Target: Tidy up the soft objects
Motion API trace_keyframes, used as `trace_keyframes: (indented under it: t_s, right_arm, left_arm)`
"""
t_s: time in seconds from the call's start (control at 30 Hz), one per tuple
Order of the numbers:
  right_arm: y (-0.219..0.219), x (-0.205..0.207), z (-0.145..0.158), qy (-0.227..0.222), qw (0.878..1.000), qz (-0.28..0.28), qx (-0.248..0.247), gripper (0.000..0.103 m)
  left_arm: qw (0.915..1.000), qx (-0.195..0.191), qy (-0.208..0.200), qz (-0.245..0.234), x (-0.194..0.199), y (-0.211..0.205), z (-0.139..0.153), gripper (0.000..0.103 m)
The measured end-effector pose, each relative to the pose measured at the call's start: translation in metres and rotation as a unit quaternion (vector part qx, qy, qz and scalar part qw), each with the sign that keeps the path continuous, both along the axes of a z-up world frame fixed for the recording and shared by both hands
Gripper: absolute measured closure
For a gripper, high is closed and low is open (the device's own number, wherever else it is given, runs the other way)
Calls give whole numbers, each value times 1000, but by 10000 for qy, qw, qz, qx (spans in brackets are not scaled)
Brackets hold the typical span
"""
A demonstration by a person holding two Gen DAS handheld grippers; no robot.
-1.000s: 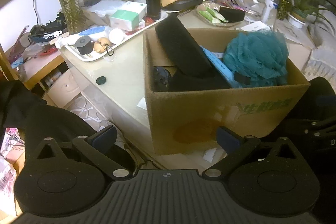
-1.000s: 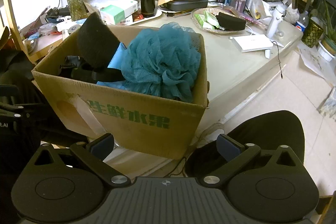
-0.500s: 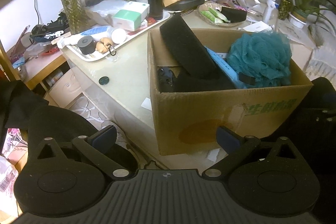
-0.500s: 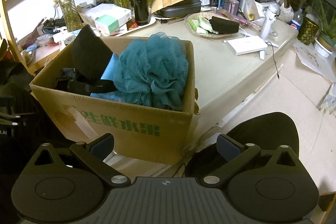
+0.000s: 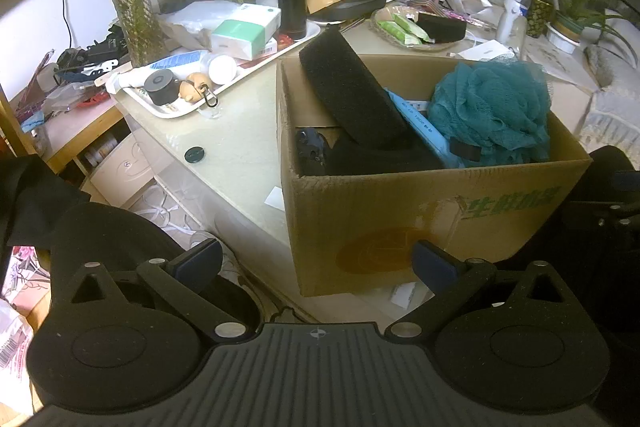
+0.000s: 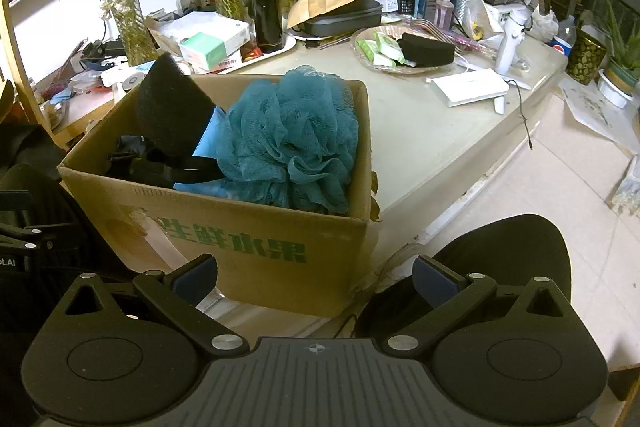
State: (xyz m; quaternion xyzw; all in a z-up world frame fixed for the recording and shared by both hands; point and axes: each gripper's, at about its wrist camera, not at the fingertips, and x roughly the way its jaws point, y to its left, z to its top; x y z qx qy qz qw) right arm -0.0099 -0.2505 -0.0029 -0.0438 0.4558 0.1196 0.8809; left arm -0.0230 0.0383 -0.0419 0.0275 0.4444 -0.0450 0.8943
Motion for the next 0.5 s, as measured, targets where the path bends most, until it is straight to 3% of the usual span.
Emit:
trace_keyframes:
  t_s: [0.5]
  right_arm:
    - [0, 0, 0, -6, 10000, -13, 1, 0]
  left_arm:
    - [10000, 5, -14, -2, 0, -1, -1, 0]
